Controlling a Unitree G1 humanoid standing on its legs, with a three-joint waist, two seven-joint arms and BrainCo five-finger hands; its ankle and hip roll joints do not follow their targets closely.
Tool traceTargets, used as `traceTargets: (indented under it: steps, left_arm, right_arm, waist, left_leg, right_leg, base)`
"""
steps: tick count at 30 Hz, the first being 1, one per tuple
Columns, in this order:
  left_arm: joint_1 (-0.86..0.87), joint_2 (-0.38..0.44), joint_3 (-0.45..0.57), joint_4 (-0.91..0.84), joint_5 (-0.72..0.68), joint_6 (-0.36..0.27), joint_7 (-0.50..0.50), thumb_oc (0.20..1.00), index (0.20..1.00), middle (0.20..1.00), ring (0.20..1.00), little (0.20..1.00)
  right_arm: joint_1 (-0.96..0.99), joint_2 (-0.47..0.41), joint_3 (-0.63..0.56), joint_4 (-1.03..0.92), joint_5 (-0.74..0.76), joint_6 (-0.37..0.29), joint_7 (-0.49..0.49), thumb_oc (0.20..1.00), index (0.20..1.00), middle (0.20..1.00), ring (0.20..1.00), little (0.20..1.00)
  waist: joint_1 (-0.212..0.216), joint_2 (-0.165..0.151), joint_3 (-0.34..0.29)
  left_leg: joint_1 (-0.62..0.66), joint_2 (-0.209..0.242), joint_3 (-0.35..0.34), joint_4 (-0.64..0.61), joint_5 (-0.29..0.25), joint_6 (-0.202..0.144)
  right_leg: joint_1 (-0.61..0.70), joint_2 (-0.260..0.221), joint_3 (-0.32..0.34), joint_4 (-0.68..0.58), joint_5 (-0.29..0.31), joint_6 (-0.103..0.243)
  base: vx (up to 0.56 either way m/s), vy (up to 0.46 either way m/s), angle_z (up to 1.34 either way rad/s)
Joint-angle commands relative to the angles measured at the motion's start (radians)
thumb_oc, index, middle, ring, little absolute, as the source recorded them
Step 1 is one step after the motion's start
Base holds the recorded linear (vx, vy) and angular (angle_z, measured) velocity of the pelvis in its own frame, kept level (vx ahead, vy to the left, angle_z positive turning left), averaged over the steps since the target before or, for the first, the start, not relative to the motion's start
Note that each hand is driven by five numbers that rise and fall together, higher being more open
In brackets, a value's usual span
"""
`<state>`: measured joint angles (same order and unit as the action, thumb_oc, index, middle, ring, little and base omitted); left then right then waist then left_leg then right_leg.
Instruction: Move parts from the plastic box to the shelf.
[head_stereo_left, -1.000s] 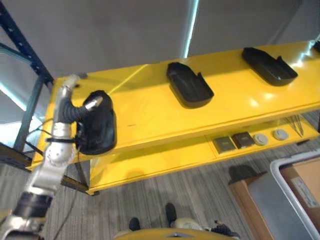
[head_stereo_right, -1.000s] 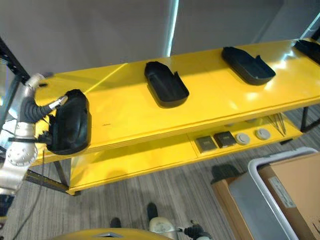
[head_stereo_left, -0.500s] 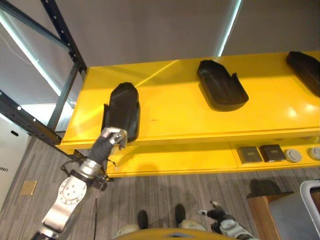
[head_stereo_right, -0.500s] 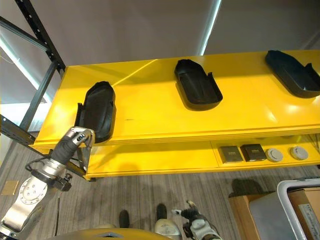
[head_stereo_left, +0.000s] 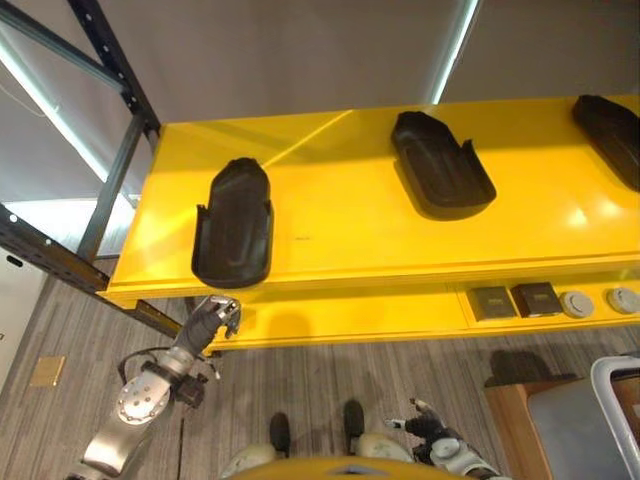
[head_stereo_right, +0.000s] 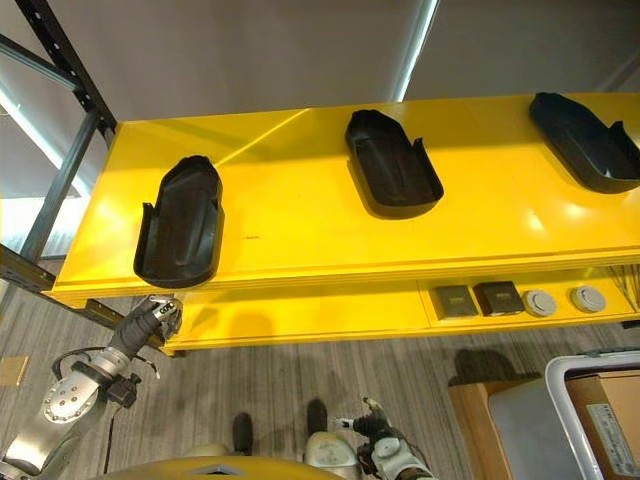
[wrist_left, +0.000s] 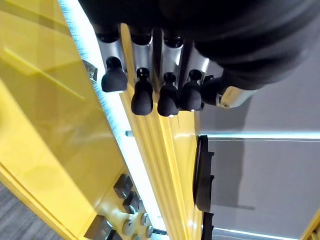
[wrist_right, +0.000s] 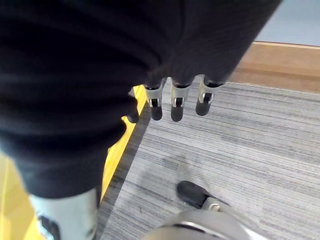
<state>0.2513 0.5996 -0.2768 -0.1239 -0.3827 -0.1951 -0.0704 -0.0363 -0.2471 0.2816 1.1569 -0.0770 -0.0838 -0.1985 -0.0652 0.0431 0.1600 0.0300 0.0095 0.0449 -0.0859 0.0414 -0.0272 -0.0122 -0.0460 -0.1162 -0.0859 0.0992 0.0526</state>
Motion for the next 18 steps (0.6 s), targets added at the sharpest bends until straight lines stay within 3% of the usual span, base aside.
traceTargets:
  steps: [1,11,18]
  left_arm:
    - [-0.051,-0.036,0.031,-0.016,0.059,-0.049,0.043,0.200,0.200,0.200,0.200,0.200]
    - [-0.201,-0.111,0.118,0.072,0.058,-0.079,0.150,0.200,0.200,0.200,0.200,0.200]
    - [-0.284,-0.135,0.120,0.088,0.094,-0.097,0.204,0.200,0.200,0.200,0.200,0.200]
  right_arm:
    - [-0.015,0.005,0.018,0.049,0.004,-0.002,-0.030,1.000,1.000,1.000,1.000,1.000]
    - [0.016,0.006,0.001,0.044,0.013,0.004,-0.033,1.000,1.000,1.000,1.000,1.000]
    - [0.000,0.017,0.030,0.021,0.020,-0.006,-0.027,1.000,1.000,1.000,1.000,1.000]
  waist:
    - [-0.021,-0.039,-0.016]
    - [-0.054,-0.048,-0.008]
    - [-0.063,-0.044,-0.006]
  left_leg:
    - [-0.012,0.075,0.038,-0.001,-0.013,-0.043]
    - [-0.036,0.077,0.064,-0.001,-0.011,-0.045]
    - [-0.052,0.081,0.069,-0.001,-0.006,-0.050]
  right_leg:
    - [-0.023,-0.086,0.036,0.051,-0.050,0.077]
    - [-0.062,-0.083,0.062,0.041,-0.029,0.079]
    - [-0.076,-0.080,0.066,0.037,-0.025,0.078]
  base:
    - [0.01,-0.004,-0.10]
    - [0.01,-0.001,-0.10]
    - [0.02,-0.004,-0.06]
